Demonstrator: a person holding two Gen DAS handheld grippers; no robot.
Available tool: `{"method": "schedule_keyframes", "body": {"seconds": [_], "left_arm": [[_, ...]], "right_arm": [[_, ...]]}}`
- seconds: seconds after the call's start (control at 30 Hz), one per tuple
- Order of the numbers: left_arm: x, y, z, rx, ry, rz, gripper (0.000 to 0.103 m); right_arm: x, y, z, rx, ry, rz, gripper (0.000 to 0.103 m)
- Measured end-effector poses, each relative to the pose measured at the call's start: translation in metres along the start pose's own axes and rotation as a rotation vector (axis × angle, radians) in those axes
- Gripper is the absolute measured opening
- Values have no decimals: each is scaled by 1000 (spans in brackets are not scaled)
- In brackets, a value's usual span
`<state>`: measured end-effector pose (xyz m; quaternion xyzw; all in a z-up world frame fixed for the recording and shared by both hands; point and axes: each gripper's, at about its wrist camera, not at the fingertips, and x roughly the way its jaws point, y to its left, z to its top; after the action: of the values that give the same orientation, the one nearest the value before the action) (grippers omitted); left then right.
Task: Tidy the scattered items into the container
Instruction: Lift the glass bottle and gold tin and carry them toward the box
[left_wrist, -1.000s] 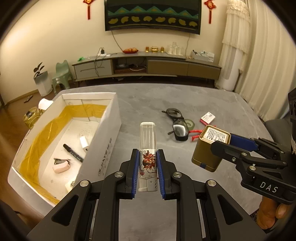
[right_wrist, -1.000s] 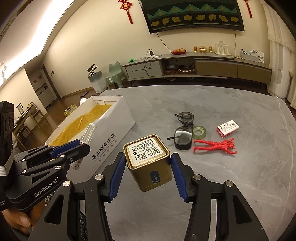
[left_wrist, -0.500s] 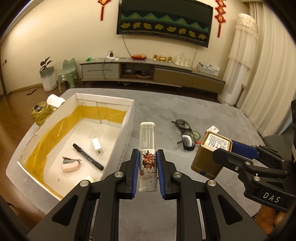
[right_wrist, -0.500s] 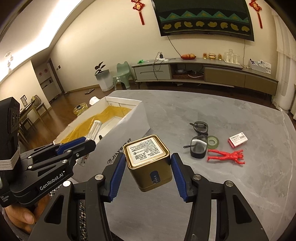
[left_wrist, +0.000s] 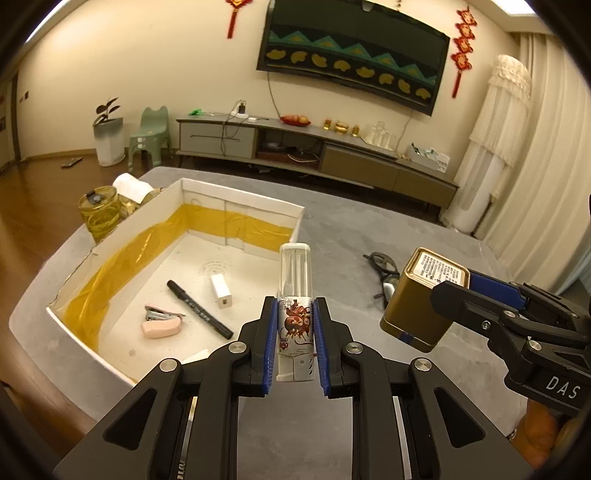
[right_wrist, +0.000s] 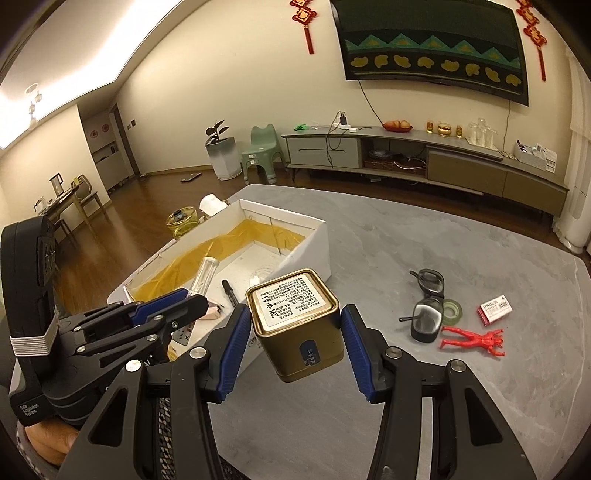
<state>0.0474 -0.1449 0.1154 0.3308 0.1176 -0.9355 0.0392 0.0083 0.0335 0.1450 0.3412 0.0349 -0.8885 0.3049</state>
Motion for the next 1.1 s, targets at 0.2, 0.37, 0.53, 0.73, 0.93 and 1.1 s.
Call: {"method": "schedule_keyframes", "body": {"seconds": [0.2,0.37,0.53,0.73,0.93,1.1], "left_arm": [[-1,21,0,-41,-7,3,20],[-3,42,-1,-87,-16,8,20],[-6,64,0,-130,-28,19,20],[-7,93,0,-191,-36,32,20],[-8,112,3,-226,-49,34,20],[-6,120,7,-236,-51,29,20]], "right_arm": [[4,23,10,-38,-1,8,52],[7,39,20,-67,-4,17,52],[11,55,28,-92,-11,28,52],[21,70,33,-115,-5,39,52],[33,83,37,-133,9,49,52],[43,92,44,-140,22,66,52]]}}
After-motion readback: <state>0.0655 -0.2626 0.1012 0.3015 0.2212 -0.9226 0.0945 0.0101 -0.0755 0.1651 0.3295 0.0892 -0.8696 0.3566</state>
